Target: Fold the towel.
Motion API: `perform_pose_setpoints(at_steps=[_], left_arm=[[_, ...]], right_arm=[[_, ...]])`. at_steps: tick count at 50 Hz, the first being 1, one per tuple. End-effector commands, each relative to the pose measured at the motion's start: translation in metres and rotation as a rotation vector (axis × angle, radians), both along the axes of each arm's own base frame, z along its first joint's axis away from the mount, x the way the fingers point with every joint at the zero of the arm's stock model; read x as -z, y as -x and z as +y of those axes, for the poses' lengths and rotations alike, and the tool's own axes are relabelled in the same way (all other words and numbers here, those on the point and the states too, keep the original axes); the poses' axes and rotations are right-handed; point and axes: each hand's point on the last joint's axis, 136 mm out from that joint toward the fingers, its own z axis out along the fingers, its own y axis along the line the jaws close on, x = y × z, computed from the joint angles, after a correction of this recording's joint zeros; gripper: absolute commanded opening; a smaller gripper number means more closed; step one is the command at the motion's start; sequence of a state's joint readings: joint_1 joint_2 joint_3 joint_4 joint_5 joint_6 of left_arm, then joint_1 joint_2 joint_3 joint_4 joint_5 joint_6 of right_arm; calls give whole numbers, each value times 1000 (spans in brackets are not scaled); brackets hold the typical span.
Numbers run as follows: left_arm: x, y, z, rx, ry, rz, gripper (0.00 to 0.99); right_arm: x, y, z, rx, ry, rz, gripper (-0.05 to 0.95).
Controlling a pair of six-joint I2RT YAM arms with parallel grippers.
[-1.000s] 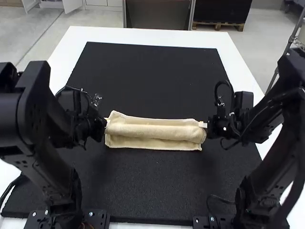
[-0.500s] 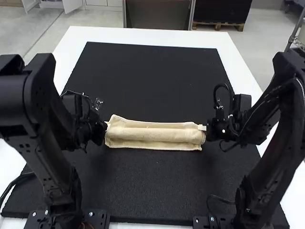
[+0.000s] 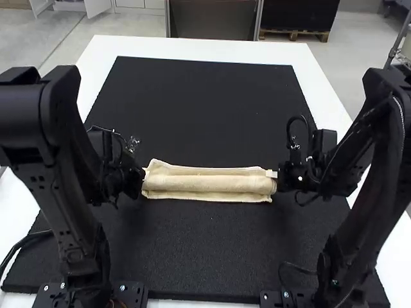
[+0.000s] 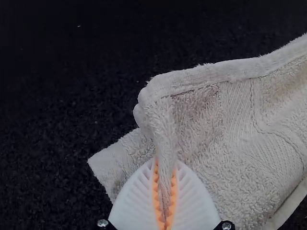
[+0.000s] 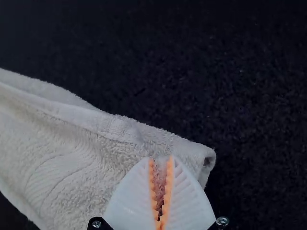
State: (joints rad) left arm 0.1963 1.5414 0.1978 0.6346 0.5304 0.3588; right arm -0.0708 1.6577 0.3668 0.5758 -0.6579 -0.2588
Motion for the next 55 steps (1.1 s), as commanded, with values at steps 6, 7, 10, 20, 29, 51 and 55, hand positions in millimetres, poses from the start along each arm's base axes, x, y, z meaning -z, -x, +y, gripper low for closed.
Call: perform_pose_setpoints(at_steps=[6,7,10,20,29,51,55], left_arm=[[7,0,13,-46,-42,9,108],[7,-1,13,-48,-43,7,118],[6,-2,14,-51,-45,1,223],[6,-1,14,-51,-45,1,336],[6,-1,15,-55,-46,2,531],[6,-2,16,-59,-44,2,618],[6,-2,18,-70,-48,4,672]], right_arm=[[5,-7,-16,54,53,-11,223],[5,-7,-16,55,53,-11,248],[4,-7,-17,57,55,-16,311],[3,-9,-18,62,59,-23,536],[4,-9,-18,65,58,-18,893],[12,-2,-1,11,54,23,908],[12,-1,4,-4,50,26,907]])
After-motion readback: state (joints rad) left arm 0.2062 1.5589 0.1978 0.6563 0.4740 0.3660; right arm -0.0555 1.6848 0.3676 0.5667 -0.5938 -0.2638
